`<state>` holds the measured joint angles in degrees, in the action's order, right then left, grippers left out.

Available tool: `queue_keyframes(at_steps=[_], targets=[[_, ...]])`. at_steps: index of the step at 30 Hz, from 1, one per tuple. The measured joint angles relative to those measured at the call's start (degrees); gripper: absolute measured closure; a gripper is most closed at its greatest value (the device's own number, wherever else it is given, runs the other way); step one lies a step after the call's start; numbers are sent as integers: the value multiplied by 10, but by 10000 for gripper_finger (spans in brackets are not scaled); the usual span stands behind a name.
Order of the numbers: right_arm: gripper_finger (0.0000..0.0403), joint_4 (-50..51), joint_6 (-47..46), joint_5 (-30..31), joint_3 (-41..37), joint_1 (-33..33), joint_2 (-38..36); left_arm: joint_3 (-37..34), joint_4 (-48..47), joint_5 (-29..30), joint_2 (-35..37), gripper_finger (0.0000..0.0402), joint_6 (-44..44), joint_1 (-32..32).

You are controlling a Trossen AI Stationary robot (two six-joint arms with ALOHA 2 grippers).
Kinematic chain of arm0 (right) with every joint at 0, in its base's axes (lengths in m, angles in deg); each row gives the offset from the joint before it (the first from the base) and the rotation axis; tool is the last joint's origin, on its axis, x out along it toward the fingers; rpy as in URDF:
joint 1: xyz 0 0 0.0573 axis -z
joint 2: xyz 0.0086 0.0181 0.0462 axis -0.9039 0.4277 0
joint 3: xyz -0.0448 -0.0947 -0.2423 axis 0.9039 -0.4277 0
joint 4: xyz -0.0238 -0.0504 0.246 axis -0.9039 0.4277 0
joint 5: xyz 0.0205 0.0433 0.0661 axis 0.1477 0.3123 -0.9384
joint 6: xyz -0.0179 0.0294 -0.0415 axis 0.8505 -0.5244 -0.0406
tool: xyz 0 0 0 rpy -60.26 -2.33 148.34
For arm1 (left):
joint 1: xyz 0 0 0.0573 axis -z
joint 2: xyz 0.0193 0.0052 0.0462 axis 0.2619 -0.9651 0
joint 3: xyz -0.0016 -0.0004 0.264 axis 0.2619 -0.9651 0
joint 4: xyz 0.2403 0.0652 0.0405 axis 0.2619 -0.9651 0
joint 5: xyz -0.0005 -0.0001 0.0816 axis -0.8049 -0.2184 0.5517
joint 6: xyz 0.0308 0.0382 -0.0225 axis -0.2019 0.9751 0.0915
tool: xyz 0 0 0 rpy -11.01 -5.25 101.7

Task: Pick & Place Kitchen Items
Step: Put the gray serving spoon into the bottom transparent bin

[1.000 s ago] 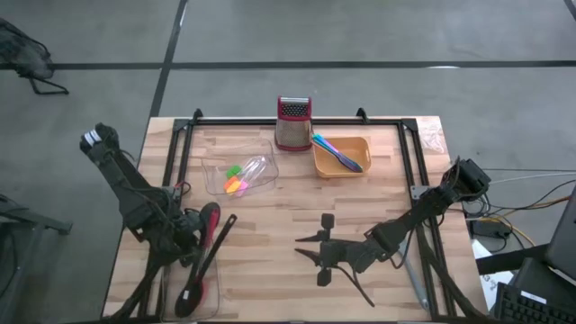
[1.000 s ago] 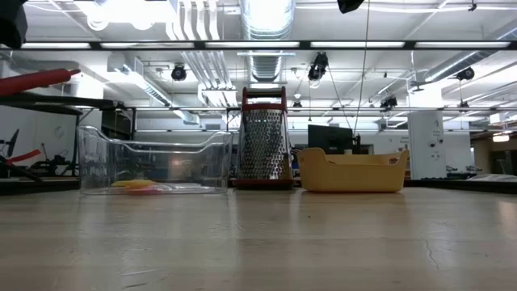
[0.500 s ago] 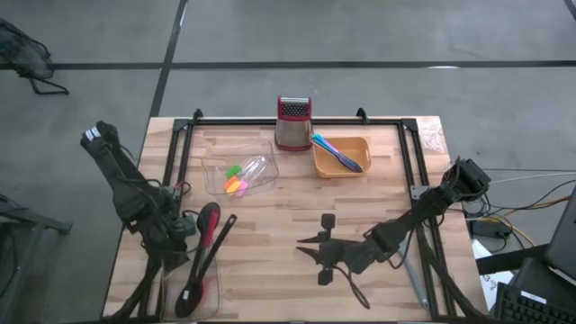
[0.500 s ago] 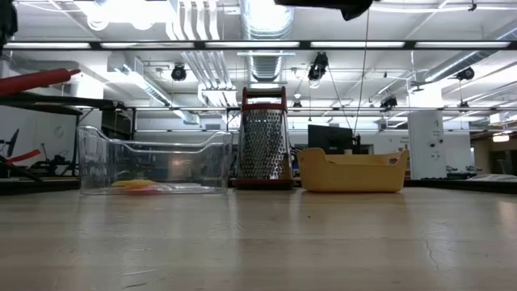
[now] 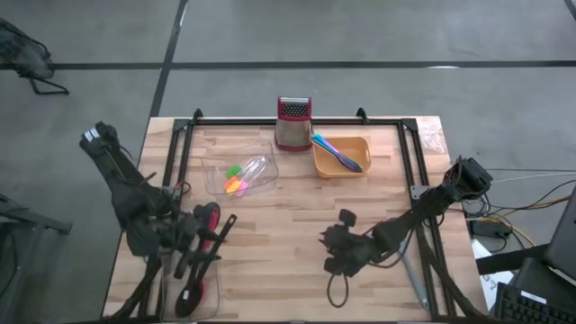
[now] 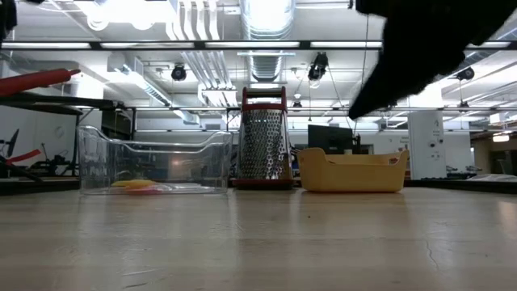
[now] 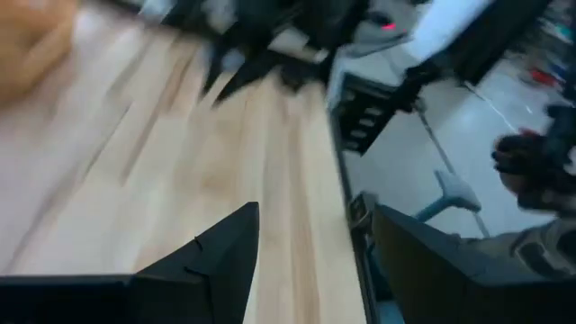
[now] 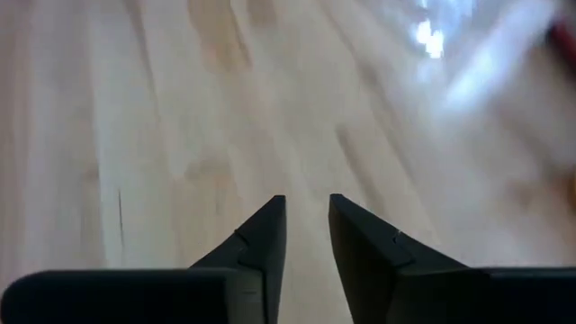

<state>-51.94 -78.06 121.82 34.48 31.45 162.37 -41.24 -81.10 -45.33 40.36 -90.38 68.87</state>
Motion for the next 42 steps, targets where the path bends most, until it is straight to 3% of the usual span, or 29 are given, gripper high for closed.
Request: queue_keyframes(at_steps=[4,8,17,28,42], targets=[[295,71,-124,-71,0,0,0,-5,128,5,-38,179,181,-10],[271,121,-202,-157,0,-2,0,-19,261,6,-86,179,290,-23],[241,213,-330,-296,0,-26,0,-53,497,5,-233,179,364,-70],[257,392,-541,-391,0,-89,0,-34,531,-11,-319,179,350,-101],[278,514,-647,-467,0,-151,-1,-28,540,-13,-322,179,351,-102]])
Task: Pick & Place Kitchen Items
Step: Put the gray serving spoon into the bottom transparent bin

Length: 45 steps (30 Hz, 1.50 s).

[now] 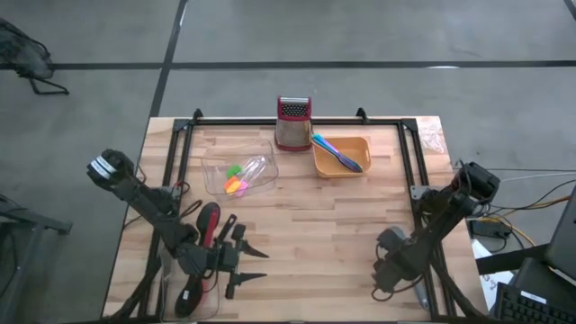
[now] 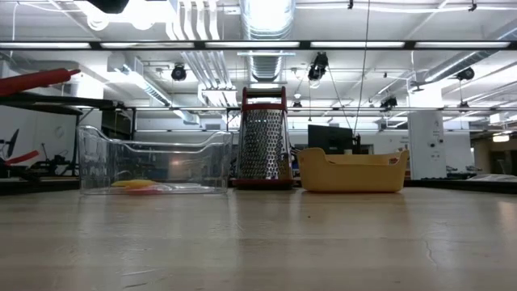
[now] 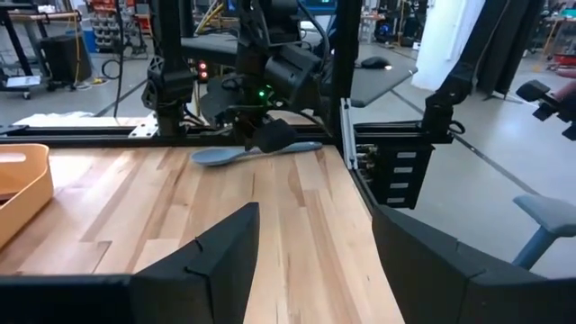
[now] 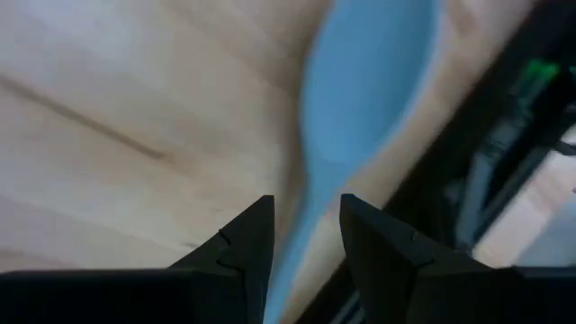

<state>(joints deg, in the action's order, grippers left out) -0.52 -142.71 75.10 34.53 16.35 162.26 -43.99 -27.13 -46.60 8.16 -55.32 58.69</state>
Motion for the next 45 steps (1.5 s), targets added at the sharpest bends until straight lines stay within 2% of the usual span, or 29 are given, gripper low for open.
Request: queue_keyframes(at_steps=[11,18,25,33,40,45], targets=[[254,-5,-57,-7,-8,-31,0,-1,-1,-2,0,179,0,0],[248,-36,-86,-14,-41,-54,0,-1,-2,-2,0,179,0,0],[264,-98,-81,-22,-82,-59,0,-1,-3,-3,0,179,-1,0],[304,-136,-58,-23,-108,-59,-4,-2,-3,-2,0,179,-1,0],[351,-129,-49,15,-88,-58,-10,-2,-3,-2,0,179,3,0],[350,-135,-8,108,-72,-57,-16,-2,-3,-2,0,179,12,0]])
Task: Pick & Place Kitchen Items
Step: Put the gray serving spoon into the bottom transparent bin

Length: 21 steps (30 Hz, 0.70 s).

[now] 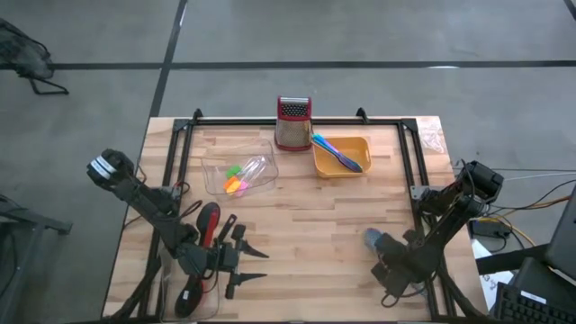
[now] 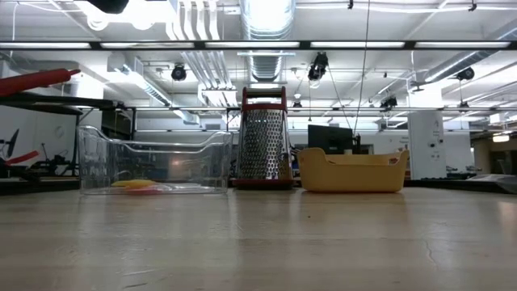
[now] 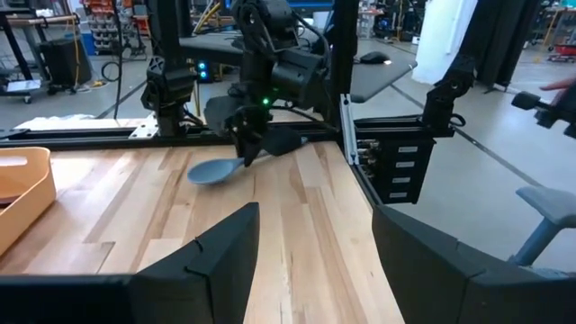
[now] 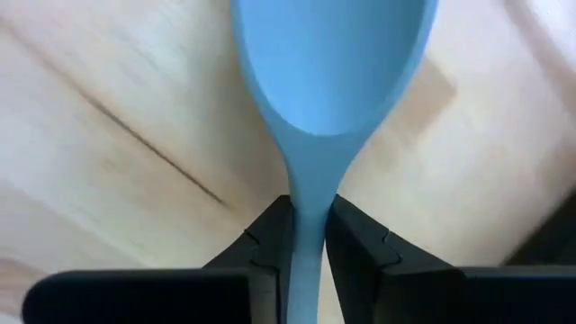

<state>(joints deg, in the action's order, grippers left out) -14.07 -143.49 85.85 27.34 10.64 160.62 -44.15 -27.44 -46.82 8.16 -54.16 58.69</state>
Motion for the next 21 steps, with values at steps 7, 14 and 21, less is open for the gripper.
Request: queue_keyframes(at_steps=[7,14,21], targets=[[356,1,75,139,41,18,-2,0,0,0,0,179,13,-2],[356,-10,169,326,101,44,-4,0,-7,1,0,179,41,-3],[356,-164,374,485,147,76,-2,4,5,10,0,179,39,-7]])
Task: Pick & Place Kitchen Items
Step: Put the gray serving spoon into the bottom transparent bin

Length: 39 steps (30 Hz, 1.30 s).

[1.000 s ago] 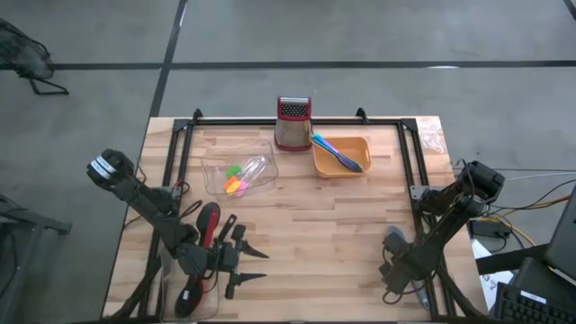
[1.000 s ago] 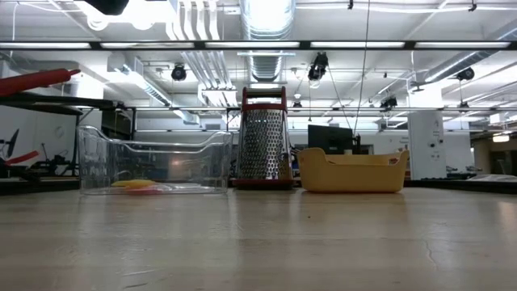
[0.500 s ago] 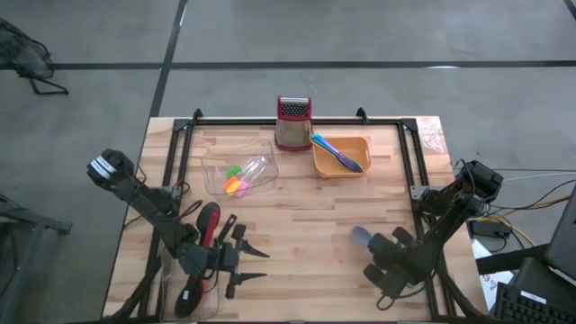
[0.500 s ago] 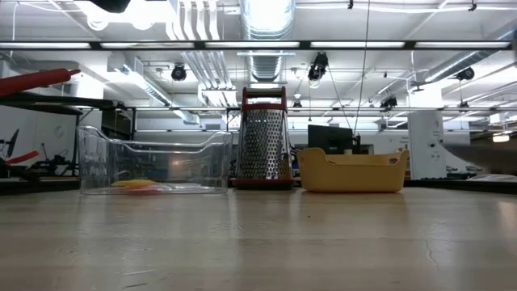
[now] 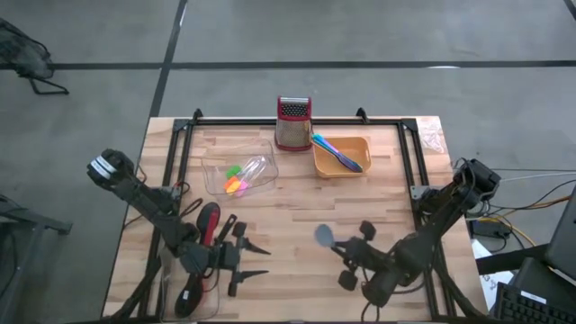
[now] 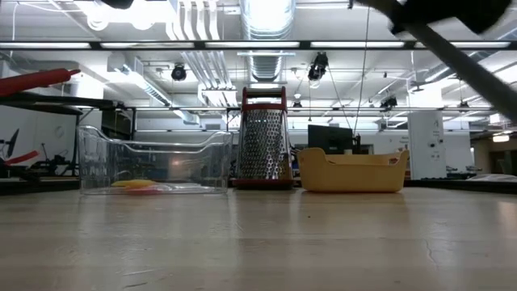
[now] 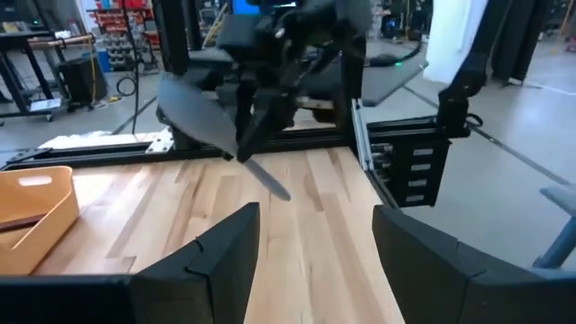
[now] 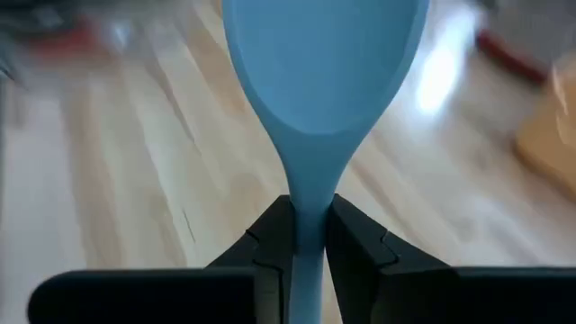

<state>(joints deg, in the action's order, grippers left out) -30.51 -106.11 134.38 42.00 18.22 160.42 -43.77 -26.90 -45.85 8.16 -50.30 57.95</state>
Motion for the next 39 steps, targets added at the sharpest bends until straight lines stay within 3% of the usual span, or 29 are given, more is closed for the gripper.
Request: queue_keyframes(at_steps=[6,17,20,25,39], targets=[[353,-141,194,78,21,23,0,-5,-4,0,-1,179,-1,-10],[358,-485,534,66,-10,54,0,-1,21,-1,-43,179,-38,-77],[352,-568,602,40,-27,61,0,3,53,-33,-55,179,-38,-94],[355,-641,654,11,-43,76,0,34,63,-112,-82,179,-42,-126],[357,-687,680,-39,-61,95,0,139,61,-118,-169,179,7,-153]])
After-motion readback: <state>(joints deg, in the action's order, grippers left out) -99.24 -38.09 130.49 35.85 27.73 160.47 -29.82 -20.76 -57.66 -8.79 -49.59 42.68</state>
